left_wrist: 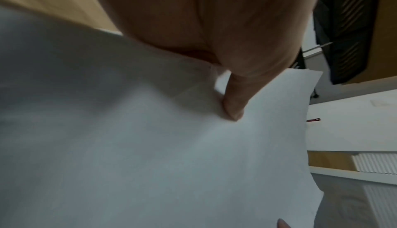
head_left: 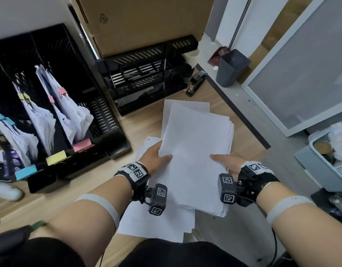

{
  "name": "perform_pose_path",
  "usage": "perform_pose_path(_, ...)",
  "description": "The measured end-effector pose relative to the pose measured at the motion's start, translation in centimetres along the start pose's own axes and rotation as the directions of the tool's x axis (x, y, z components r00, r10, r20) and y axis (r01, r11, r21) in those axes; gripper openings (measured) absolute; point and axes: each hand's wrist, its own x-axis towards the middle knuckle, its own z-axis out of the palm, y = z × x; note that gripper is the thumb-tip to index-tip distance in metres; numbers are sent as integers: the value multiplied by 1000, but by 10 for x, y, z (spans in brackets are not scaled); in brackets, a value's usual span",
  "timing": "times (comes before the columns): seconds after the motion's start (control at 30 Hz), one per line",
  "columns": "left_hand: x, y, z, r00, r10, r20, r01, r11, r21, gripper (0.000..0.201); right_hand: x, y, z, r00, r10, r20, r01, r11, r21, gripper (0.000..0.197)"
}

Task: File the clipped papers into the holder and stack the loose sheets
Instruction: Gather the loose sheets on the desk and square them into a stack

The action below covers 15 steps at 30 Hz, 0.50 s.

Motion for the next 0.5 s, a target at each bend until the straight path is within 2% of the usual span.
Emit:
perform_pose_path(0.1,10,16,4,990,49,-130,-57,997,-55,33,-25,-20,-10,996,-80,-42,81,996,36,52)
perform_pose_path(0.17,18,19,5,973,-11,-231,-14,994,-108,18,-23,-32,-19,986,-101,-132,102,995,5,44)
perform_pose_path(0.2,22,14,3,963,-51,-263,31,996,-80,18,-22,-41,-21,984,-80,-159,78,997,-25,44)
perform_pose_path(0.3,28,-9,-6,961,-122,-247,176,962,210,37,-18,-67,-25,991,31,-126,-52,985,-167,59)
perform_pose_path(0.33,29,-16,-8,963,-130,-237,189,950,249,42,-17,-71,-25,991,17,-131,-42,981,-188,57)
perform_pose_path(0.43,23,-23,-9,976,-115,-184,162,950,267,51,4,-78,-32,976,-112,-189,90,988,-123,30)
perform_pose_path(0.5,19,-23,-9,980,-97,-173,143,950,278,53,20,-79,-30,971,-147,-189,120,982,-148,23)
